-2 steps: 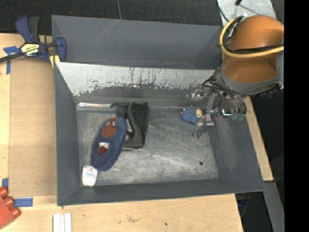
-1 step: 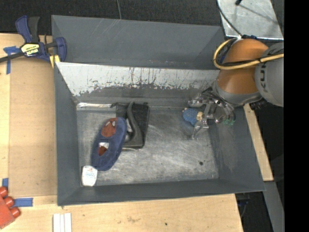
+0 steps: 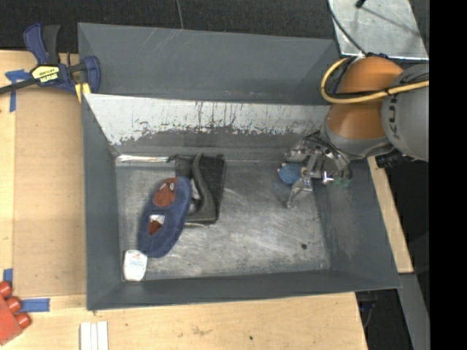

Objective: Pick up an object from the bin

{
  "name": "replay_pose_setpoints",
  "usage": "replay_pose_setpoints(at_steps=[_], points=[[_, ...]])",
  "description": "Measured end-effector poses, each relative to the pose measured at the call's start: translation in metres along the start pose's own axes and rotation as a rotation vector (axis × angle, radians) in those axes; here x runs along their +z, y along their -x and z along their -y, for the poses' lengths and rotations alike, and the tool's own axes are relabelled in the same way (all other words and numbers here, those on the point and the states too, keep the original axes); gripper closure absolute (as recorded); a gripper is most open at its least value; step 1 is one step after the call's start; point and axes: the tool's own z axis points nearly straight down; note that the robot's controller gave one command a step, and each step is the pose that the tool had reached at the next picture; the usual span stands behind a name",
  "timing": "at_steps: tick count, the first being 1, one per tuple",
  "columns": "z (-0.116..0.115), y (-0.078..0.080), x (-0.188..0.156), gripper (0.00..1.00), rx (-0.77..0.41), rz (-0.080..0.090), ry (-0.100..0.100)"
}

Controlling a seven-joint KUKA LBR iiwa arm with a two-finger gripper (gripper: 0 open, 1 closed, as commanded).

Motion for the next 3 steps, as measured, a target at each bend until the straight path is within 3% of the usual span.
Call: replay_pose_setpoints(at_steps=[3], points=[[-0.0007, -0.0015, -0.0011, 0.00, -0.007, 0.000, -0.002]])
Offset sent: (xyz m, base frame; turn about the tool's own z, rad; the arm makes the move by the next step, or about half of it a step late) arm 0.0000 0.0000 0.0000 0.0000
